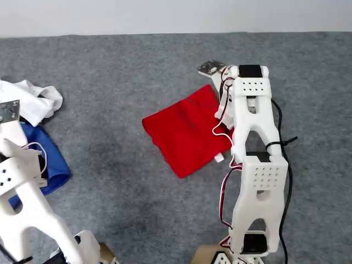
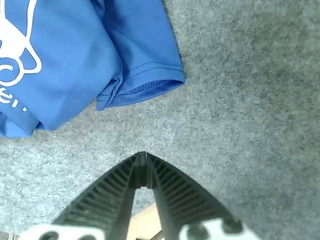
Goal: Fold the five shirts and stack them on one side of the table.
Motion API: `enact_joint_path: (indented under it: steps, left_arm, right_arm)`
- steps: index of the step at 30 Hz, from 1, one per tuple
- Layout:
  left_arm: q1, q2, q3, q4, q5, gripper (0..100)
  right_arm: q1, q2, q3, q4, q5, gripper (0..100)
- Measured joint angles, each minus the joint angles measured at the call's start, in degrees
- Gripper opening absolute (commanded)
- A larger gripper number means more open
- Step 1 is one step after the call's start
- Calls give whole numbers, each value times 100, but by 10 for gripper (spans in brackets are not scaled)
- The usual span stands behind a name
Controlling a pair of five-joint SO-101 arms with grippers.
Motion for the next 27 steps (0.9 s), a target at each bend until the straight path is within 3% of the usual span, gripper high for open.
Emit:
enact_joint_path:
  steps: [15, 22, 27]
  left_arm:
    - [0, 0, 0, 0, 0, 5]
    - [0, 0, 0, 0, 0, 5]
    - [0, 0, 0, 0, 0, 5]
  right_arm:
    - [264, 0, 0, -782, 88, 14]
    - [273, 9, 0, -695, 88, 213]
    - [369, 9, -141, -466, -422, 221]
